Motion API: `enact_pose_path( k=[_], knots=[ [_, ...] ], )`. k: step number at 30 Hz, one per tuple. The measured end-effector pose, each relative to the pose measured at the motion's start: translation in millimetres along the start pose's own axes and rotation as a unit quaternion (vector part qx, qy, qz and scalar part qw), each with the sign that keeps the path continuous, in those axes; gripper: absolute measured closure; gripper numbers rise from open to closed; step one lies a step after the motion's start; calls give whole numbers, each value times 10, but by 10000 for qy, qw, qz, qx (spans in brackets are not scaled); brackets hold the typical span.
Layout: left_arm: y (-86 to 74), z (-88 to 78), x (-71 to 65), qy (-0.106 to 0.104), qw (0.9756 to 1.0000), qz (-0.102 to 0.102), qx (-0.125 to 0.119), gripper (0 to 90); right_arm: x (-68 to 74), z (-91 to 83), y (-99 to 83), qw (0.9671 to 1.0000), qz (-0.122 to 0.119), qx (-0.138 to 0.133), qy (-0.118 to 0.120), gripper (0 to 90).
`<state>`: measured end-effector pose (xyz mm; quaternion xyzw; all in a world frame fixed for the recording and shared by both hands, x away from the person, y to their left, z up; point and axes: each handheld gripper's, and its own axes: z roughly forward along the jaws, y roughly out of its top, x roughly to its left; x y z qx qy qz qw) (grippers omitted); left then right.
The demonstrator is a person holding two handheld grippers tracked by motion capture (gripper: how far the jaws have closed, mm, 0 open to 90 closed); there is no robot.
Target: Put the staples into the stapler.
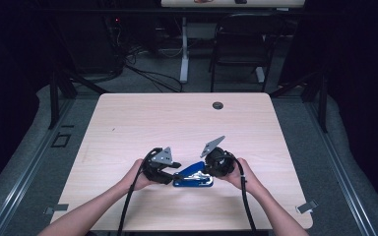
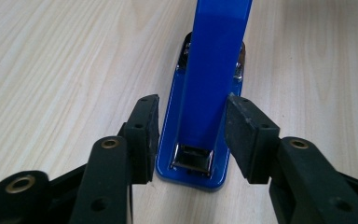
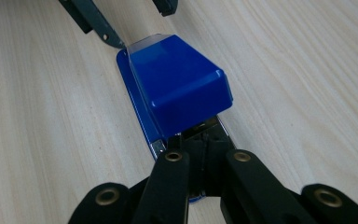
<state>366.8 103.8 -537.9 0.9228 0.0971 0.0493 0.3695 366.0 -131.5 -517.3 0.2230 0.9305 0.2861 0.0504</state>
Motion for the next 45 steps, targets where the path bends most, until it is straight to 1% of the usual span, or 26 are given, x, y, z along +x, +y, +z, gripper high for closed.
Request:
enact_pose_path(
  k=[4, 6, 8, 9, 11, 13, 14, 15, 17, 19, 20, 21, 22, 23, 25, 27, 28, 29, 30, 31, 34, 36, 37, 38, 39, 45],
  knots=[
    [24, 75, -34, -24, 9999, 57, 94, 550, 5, 4, -14, 10000, 24, 6, -18, 900],
    [31, 102, -43, -14, 10000, 24, 66, 593, 7, 5, -18, 10000, 29, 10, -7, 900],
    [43, 123, -53, 4, 9999, 80, 65, 618, 10, 1, -20, 10000, 27, 30, -18, 900],
    [43, 123, -53, 4, 9999, 80, 65, 623, 10, 1, -20, 10000, 27, 30, -18, 900],
    [56, 132, -52, 6, 9998, 169, 115, 628, 6, -8, -27, 10000, 24, 30, -28, 900],
    [52, 138, -50, 9, 9997, 210, 89, 636, -2, -24, -34, 10000, 1, 73, -55, 900],
    [52, 137, -51, 13, 9996, 258, 102, 638, -2, -27, -45, 10000, 49, 25, -47, 900],
    [53, 135, -54, 19, 9995, 276, 119, 640, -9, -42, -49, 10000, 19, 52, -77, 900],
    [52, 140, -55, 23, 9996, 256, 96, 640, -9, -54, -61, 9999, 70, 33, -78, 900],
    [54, 143, -56, 21, 9995, 295, 128, 640, -26, -109, -93, 9998, 125, -31, -148, 895],
    [56, 145, -59, 38, 9994, 307, 136, 640, -34, -139, -100, 9997, 143, -13, -190, 894],
    [58, 150, -65, 61, 9994, 322, 143, 640, -39, -157, -113, 9995, 189, -101, -234, 894],
    [61, 155, -73, 85, 9993, 330, 140, 640, -50, -194, -117, 9994, 175, -74, -274, 893],
    [65, 156, -77, 95, 9992, 343, 176, 640, -52, -217, -125, 9990, 244, -149, -333, 892],
    [72, 162, -81, 86, 9991, 366, 201, 641, -66, -276, -122, 9987, 266, -175, -401, 891],
    [78, 178, -89, 144, 9988, 414, 204, 640, -58, -337, -104, 9980, 323, -253, -485, 889],
    [79, 183, -92, 147, 9989, 398, 204, 639, -50, -363, -90, 9977, 325, -336, -484, 884],
    [84, 181, -86, 103, 9989, 382, 249, 638, -36, -393, -70, 9975, 322, -377, -512, 880],
    [86, 189, -81, 93, 9991, 353, 229, 638, -20, -423, -47, 9971, 328, -402, -549, 879],
    [91, 196, -81, 84, 9991, 336, 246, 638, -5, -441, -28, 9968, 370, -470, -532, 876],
    [105, 214, -81, 71, 9991, 311, 283, 637, 28, -481, 15, 9965, 359, -529, -546, 876],
    [108, 226, -84, 71, 9991, 289, 293, 636, 61, -464, 39, 9969, 378, -491, -493, 876],
    [108, 230, -82, 62, 9992, 276, 287, 634, 78, -430, 47, 9975, 362, -381, -463, 876],
    [107, 230, -84, 72, 9992, 260, 281, 634, 85, -402, 44, 9978, 361, -344, -433, 876],
    [107, 229, -84, 69, 9992, 258, 283, 633, 88, -373, 40, 9981, 334, -261, -451, 876],
    [103, 226, -79, 51, 9993, 230, 273, 632, 79, -255, -7, 9981, 445, 57, -411, 880]
  ],
)
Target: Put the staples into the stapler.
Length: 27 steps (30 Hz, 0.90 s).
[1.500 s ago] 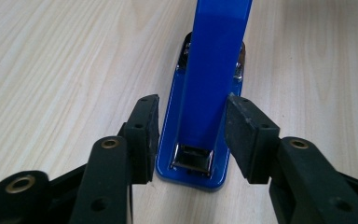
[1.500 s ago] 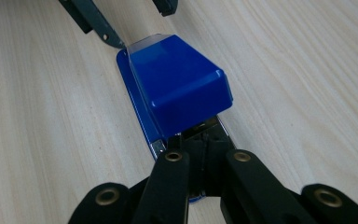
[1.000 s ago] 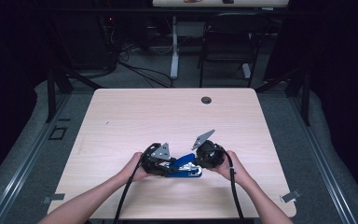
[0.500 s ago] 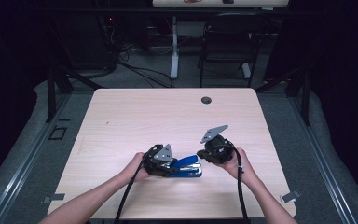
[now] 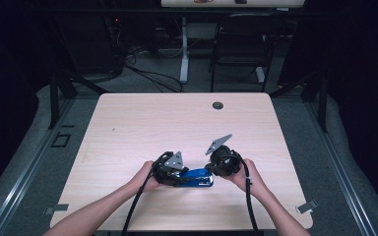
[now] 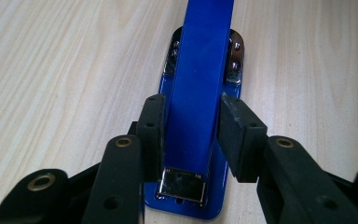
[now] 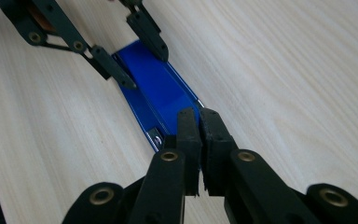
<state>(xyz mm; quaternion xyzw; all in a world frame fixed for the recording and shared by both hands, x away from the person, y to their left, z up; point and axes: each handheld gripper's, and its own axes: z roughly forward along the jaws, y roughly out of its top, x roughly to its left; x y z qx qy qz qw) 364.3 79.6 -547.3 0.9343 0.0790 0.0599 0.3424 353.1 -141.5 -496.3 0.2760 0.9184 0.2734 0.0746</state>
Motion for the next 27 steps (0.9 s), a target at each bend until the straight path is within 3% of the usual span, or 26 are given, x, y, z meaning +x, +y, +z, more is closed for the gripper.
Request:
enact_pose_path(
  k=[2, 5, 8, 11, 12, 13, 18, 22, 25, 27],
  knots=[
    [3, -3, 3, -14, 10000, 0, 14, 631, 0, 44, -18, 9999, -11, 142, -5, 883],
    [21, -15, 0, 0, 10000, 45, 80, 630, -6, 54, -25, 9999, 32, 109, 48, 885],
    [48, -68, 37, 34, 9999, -96, 93, 467, 4, 67, -21, 9999, 58, 147, 14, 892],
    [40, -132, 101, 185, 9991, -379, -49, 376, 6, 98, -29, 9997, 21, 231, -26, 895],
    [40, -132, 101, 185, 9991, -379, -49, 353, 6, 98, -29, 9997, 21, 231, -26, 895],
    [15, -187, 154, 334, 9976, -590, -163, 313, 4, 120, -43, 9996, 67, 255, -21, 900],
    [-51, -280, 250, 519, 9946, -844, -301, 179, 2, 120, -47, 9996, 110, 242, -2, 900],
    [-94, -332, 297, 847, 9908, -998, -344, 152, 1, 122, -48, 9996, 134, 241, 9, 900],
    [-122, -340, 338, 1030, 9863, -1232, -386, 132, 6, 124, -47, 9996, 139, 249, -15, 900],
    [-143, -349, 367, 1047, 9856, -1276, -368, 114, -2, 122, -51, 9995, 175, 273, 5, 900]
  ],
)
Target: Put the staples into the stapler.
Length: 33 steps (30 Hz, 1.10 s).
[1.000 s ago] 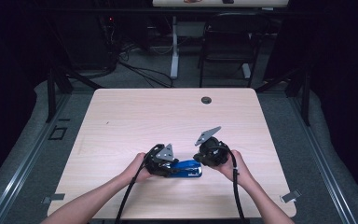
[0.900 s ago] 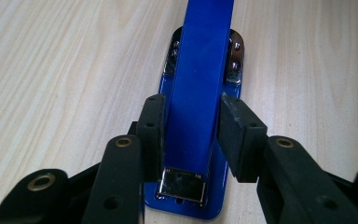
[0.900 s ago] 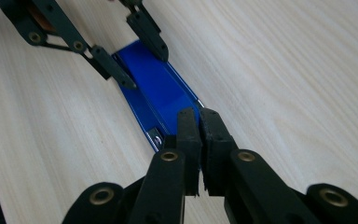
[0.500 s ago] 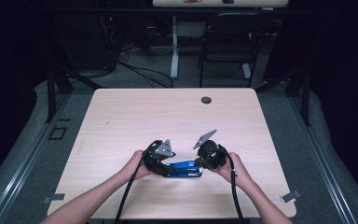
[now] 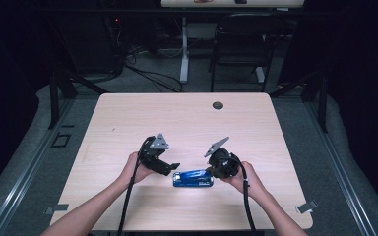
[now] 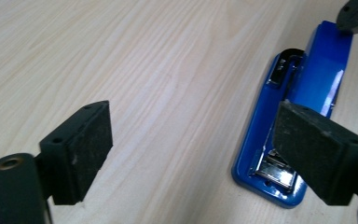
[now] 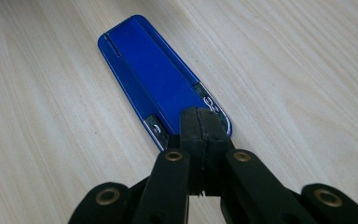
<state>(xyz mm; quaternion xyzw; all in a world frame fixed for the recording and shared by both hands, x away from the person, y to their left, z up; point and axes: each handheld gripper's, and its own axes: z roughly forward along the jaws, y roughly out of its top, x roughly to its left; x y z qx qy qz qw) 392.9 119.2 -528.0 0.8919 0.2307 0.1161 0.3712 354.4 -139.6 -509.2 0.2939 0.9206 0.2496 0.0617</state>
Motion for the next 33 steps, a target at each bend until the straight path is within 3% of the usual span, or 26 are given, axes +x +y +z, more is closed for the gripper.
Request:
enact_pose_path(
  k=[4, 9, 19, 25, 30, 33],
  knots=[
    [-23, 7, 40, 60, 9999, -134, 46, 88, -48, 28, -30, 9997, 147, -59, 208, 900],
    [-26, 15, 44, 99, 9998, -128, 67, 87, -85, 34, -51, 9989, 267, -160, 345, 900],
    [-35, 2, 53, 88, 9998, -147, 72, 84, -39, 22, -22, 9998, 60, -118, 151, 892],
    [-35, 5, 54, 72, 9998, -139, 77, 84, -32, -18, -9, 9995, 70, -251, 162, 877],
    [-43, -2, 55, 58, 9998, -151, 69, 83, -45, -43, -7, 9994, 124, -288, 146, 792],
    [-69, -18, 57, 76, 9998, -156, 90, 82, -70, -55, -2, 9993, 125, -349, 105, 672]
  ],
)
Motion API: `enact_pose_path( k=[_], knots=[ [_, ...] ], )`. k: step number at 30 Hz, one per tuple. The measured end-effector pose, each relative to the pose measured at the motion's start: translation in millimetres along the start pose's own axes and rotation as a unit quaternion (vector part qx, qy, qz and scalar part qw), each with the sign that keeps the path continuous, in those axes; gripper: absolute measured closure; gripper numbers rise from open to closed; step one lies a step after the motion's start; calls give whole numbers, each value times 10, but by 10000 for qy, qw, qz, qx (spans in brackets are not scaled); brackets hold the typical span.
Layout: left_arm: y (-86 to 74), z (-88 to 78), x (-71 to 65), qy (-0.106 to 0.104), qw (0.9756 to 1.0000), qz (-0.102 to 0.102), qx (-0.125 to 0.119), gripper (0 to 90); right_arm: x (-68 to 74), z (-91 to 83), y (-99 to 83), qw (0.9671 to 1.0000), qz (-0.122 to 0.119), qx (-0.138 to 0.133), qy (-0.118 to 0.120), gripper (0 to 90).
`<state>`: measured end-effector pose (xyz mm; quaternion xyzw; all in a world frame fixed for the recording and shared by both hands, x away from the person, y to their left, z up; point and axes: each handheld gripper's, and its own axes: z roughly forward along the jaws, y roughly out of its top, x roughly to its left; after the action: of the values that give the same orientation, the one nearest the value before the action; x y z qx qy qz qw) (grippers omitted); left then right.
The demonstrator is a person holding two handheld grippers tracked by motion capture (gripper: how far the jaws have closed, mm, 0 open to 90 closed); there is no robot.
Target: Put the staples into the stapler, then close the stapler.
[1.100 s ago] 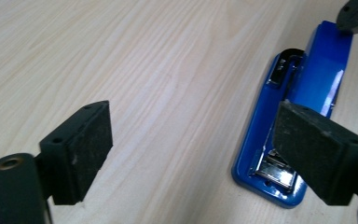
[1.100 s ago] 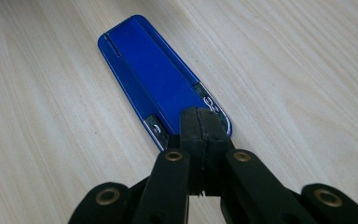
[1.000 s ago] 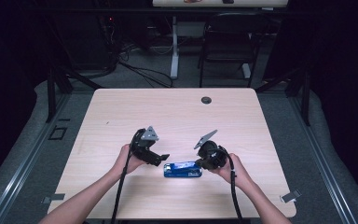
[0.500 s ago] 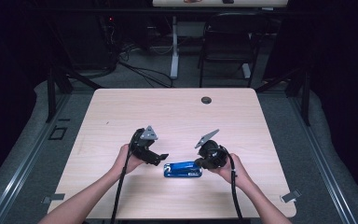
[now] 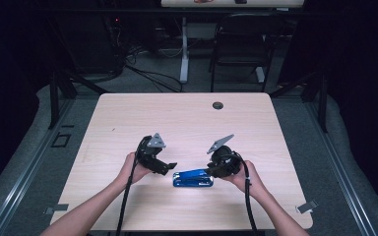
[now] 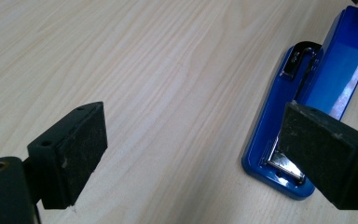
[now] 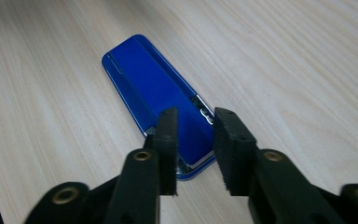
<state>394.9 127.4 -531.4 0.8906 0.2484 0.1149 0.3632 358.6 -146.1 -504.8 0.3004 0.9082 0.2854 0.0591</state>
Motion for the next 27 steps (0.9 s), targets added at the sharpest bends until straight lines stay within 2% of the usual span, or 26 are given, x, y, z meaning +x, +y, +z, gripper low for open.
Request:
enact_pose_path(
  k=[5, 10, 17, 24, 27],
  knots=[
    [-28, -60, 44, 66, 10000, -66, -18, 71, -8, -52, -1, 9998, 112, -97, -117, 400],
    [-59, -95, 92, 140, 9997, -170, -65, 63, -39, -146, -36, 9993, 210, -127, -273, 242],
    [-131, -149, 177, 265, 9991, -308, -92, 49, -112, -323, -174, 9972, 409, -251, -571, 154],
    [-208, -178, 245, 452, 9980, -427, -96, 36, -201, -519, -414, 9939, 600, -356, -853, 123],
    [-219, -163, 249, 554, 9977, -402, -21, 31, -242, -597, -529, 9921, 662, -304, -1020, 83]
  ],
)
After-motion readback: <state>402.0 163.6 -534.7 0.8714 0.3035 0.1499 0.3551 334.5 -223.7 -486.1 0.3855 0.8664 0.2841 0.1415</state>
